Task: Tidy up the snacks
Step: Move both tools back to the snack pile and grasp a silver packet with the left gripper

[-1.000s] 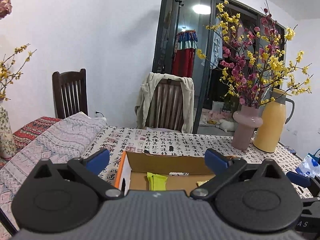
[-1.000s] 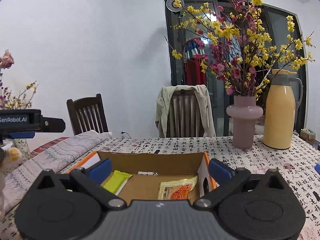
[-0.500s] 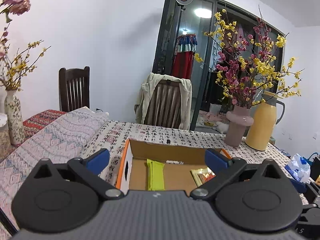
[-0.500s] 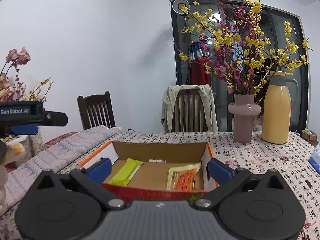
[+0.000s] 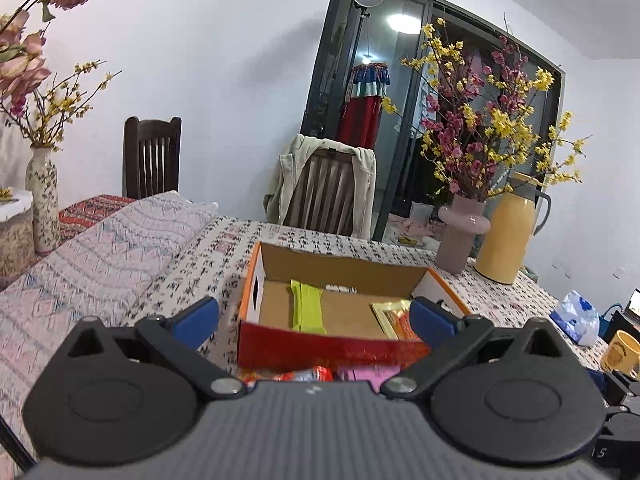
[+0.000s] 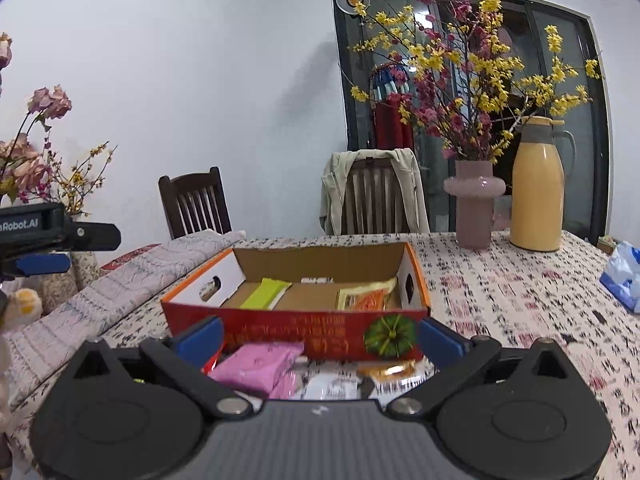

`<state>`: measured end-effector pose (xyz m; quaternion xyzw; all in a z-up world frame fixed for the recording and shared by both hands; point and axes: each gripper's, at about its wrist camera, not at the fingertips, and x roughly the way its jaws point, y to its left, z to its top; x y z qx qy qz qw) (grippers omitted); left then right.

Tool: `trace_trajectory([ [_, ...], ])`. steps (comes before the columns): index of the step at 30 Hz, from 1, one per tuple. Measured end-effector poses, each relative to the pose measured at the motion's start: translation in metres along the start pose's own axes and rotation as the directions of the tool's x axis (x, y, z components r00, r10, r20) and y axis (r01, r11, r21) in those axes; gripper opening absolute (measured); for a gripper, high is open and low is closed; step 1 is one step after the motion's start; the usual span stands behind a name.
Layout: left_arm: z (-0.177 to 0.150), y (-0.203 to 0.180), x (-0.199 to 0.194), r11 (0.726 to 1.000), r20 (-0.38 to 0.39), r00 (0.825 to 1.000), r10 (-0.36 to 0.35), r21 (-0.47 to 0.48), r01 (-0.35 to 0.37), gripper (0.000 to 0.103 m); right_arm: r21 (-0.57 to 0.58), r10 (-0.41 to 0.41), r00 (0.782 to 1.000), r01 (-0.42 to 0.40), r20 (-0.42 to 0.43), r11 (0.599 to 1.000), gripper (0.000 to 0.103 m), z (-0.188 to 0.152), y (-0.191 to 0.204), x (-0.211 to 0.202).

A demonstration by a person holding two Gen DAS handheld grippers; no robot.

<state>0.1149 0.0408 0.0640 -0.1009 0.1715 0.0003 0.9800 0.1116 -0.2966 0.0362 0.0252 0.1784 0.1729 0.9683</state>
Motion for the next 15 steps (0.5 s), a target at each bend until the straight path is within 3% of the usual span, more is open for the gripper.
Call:
trace_trajectory([
  [15, -0.064, 0.004, -0.050, 0.999, -0.025, 0.998, -0.051, 0.008, 0.051, 0.103, 0.005, -0.009, 0.999, 0.009, -0.040, 1.000, 0.103, -0.043, -0.005, -0.050],
])
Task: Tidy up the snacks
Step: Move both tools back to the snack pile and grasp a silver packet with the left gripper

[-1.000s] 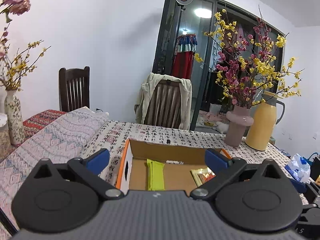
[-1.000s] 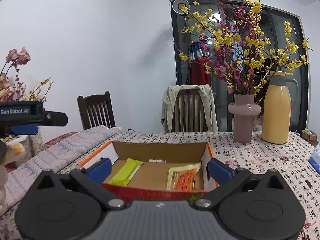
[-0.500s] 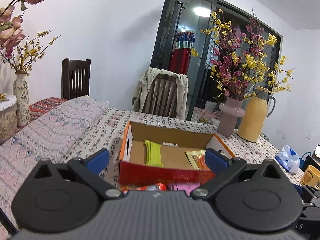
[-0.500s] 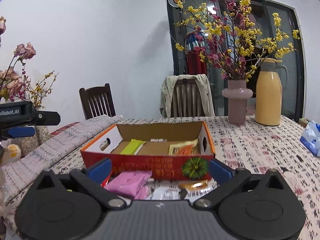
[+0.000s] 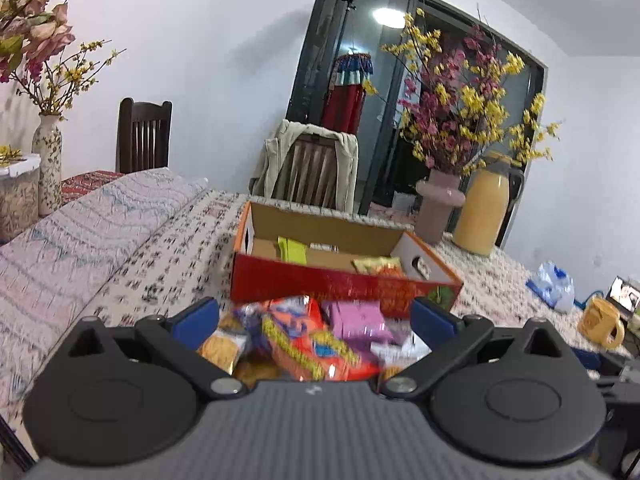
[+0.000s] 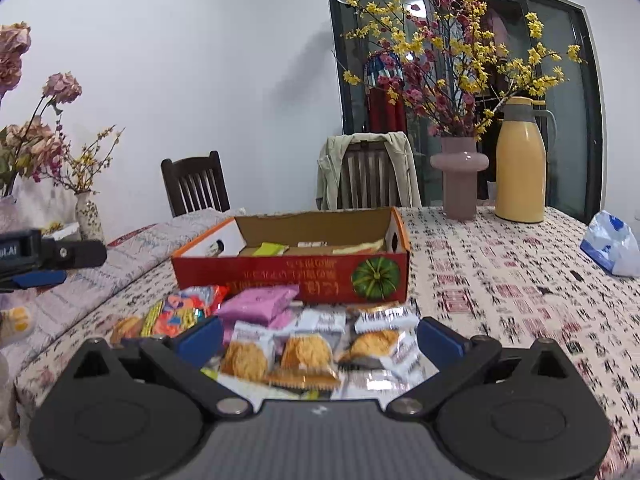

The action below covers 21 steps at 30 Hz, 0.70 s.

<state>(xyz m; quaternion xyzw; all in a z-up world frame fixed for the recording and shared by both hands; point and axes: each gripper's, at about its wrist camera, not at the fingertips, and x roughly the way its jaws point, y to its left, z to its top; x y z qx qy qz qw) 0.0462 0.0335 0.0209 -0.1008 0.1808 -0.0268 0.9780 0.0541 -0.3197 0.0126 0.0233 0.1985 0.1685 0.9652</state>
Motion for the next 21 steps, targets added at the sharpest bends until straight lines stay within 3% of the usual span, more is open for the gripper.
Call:
trace_trajectory([
  [10, -0.021, -0.005, -0.032, 0.998, 0.043, 0.999, -0.009, 0.066, 0.006, 0.103, -0.010, -0.023, 0.999, 0.023, -0.024, 1.000, 0.103, -0.019, -0.001, -0.014],
  [21, -0.028, 0.004, -0.027, 0.999, 0.014, 1.000, -0.004, 0.053, 0.004, 0.103, 0.000, -0.008, 0.999, 0.008, -0.051, 1.000, 0.103, -0.028, 0.001, -0.008],
])
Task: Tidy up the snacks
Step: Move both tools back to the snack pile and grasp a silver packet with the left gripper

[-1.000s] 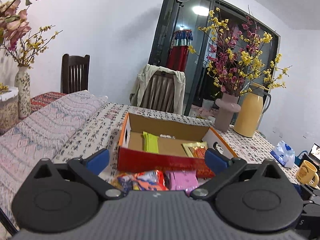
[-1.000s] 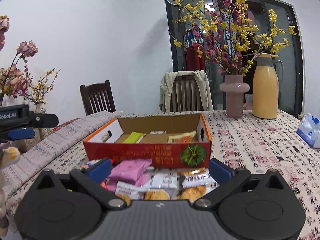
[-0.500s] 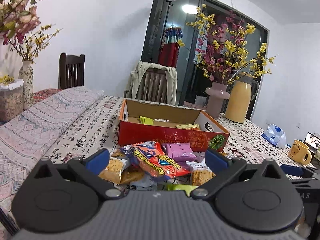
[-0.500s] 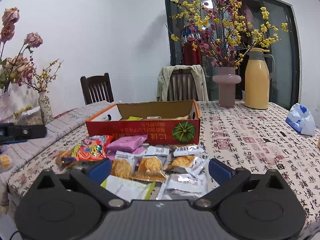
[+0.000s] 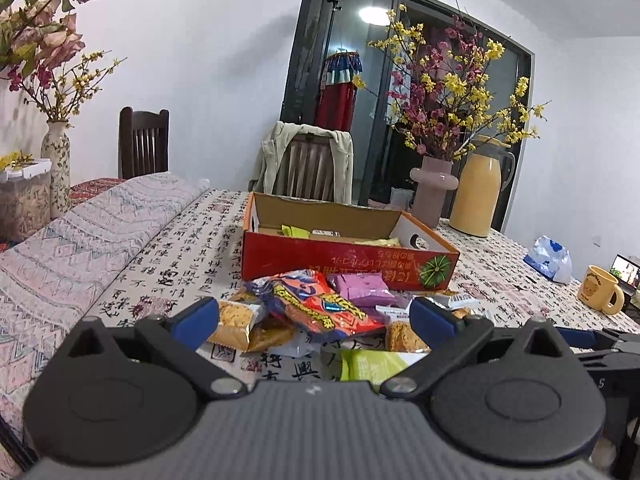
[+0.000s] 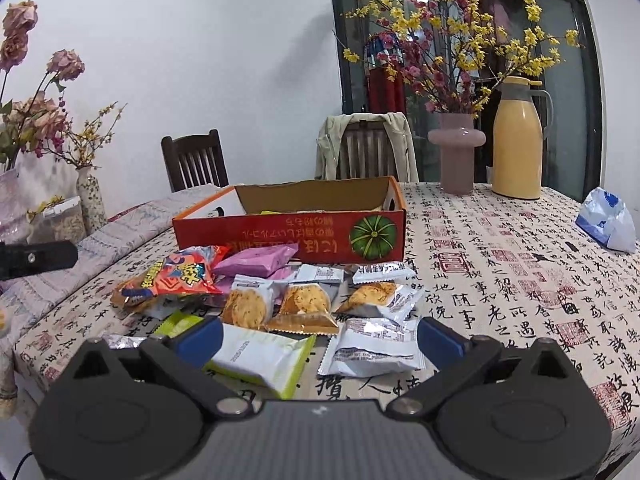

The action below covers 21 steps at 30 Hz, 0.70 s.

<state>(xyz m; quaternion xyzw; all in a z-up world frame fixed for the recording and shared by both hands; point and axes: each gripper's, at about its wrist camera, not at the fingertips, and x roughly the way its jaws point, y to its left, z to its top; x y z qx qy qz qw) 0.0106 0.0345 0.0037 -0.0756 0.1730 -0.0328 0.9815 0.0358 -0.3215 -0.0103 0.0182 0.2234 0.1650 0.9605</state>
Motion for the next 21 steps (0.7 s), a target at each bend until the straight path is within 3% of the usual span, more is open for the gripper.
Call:
trace_trajectory([
  [11, -0.013, 0.005, 0.009, 1.000, -0.049, 0.998, 0.029, -0.001, -0.029, 0.103, 0.019, -0.002, 1.000, 0.002, -0.025, 1.000, 0.103, -0.007, -0.005, 0.008],
  [21, -0.034, 0.008, 0.033, 0.996, -0.175, 0.981, 0.089, 0.017, -0.087, 0.103, 0.039, -0.016, 0.999, 0.017, -0.040, 0.999, 0.103, -0.013, -0.012, 0.012],
])
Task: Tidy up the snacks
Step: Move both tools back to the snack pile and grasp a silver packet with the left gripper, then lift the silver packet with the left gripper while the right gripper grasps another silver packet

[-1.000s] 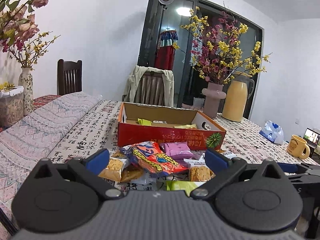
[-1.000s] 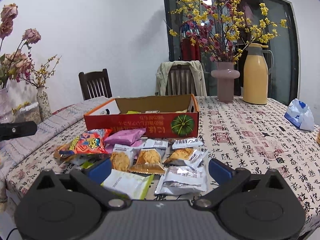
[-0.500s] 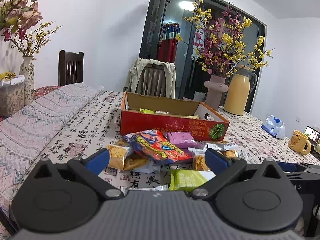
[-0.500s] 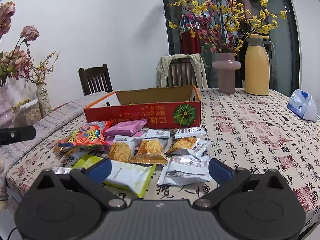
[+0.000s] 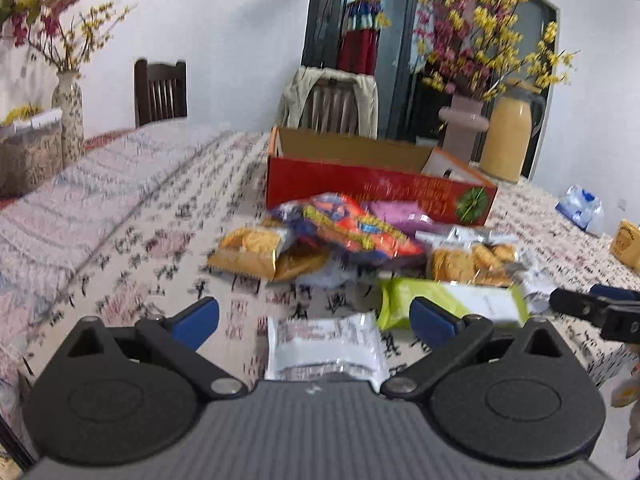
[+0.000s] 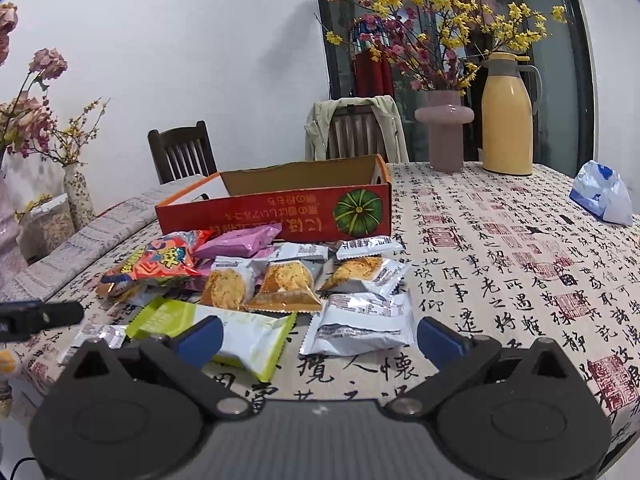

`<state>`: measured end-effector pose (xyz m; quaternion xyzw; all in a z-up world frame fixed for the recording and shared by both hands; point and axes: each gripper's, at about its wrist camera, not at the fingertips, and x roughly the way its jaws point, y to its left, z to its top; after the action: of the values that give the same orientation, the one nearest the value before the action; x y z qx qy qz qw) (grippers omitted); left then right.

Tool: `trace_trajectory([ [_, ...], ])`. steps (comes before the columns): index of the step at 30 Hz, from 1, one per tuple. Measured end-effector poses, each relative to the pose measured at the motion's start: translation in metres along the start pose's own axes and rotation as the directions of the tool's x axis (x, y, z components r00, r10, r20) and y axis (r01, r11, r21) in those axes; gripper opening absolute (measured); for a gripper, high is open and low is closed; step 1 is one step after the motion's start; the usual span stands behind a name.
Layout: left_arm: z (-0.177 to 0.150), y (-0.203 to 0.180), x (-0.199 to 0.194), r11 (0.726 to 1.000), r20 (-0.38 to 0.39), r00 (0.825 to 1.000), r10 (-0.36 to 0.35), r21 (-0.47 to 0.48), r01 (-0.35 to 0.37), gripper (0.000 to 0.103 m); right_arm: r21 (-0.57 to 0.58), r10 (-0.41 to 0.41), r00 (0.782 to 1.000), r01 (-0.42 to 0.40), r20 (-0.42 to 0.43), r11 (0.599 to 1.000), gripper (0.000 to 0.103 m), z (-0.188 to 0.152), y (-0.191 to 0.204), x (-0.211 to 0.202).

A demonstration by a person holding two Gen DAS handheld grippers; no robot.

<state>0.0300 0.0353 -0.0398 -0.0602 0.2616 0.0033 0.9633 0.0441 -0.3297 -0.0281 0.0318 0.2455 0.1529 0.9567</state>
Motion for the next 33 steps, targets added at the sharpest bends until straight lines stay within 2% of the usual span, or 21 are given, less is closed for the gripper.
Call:
trace_trajectory([
  [7, -0.007, -0.018, 0.018, 0.999, -0.078, 0.996, 0.045, 0.034, -0.042, 0.102, 0.008, -0.005, 1.000, 0.005, -0.008, 1.000, 0.103, -0.002, -0.003, 0.002],
  [10, -0.011, -0.029, 0.026, 0.995, -0.103, 0.991, 0.081, 0.069, -0.074, 0.097, 0.006, -0.005, 1.000, 0.005, -0.010, 1.000, 0.103, -0.003, -0.002, 0.003],
  [13, -0.014, -0.028, 0.035, 0.993, -0.136, 0.985, 0.105, 0.061, -0.097, 0.091, 0.008, -0.005, 1.000, 0.005, -0.010, 1.000, 0.103, -0.003, -0.004, 0.003],
  [14, -0.014, -0.028, 0.035, 0.992, -0.131, 0.985, 0.115, 0.062, -0.108, 0.089, 0.010, -0.006, 1.000, 0.006, -0.010, 1.000, 0.103, -0.003, -0.005, 0.003],
  [20, -0.014, -0.027, 0.030, 0.994, -0.110, 0.989, 0.097, 0.055, -0.091, 0.062, 0.012, -0.004, 1.000, 0.004, -0.013, 1.000, 0.103, -0.004, -0.005, 0.004],
  [25, -0.013, -0.025, 0.026, 0.997, -0.103, 0.992, 0.068, 0.037, -0.065, 0.057, 0.011, -0.004, 1.000, 0.004, -0.013, 1.000, 0.103, -0.003, -0.005, 0.004],
  [27, -0.013, -0.024, 0.026, 0.998, -0.099, 0.993, 0.059, 0.033, -0.056, 0.050, 0.011, -0.004, 1.000, 0.004, -0.013, 1.000, 0.103, -0.003, -0.005, 0.004],
  [33, -0.011, -0.022, 0.018, 0.999, -0.070, 0.997, 0.044, 0.032, -0.042, 0.048, 0.012, -0.004, 1.000, 0.004, -0.011, 1.000, 0.103, -0.003, -0.005, 0.004],
])
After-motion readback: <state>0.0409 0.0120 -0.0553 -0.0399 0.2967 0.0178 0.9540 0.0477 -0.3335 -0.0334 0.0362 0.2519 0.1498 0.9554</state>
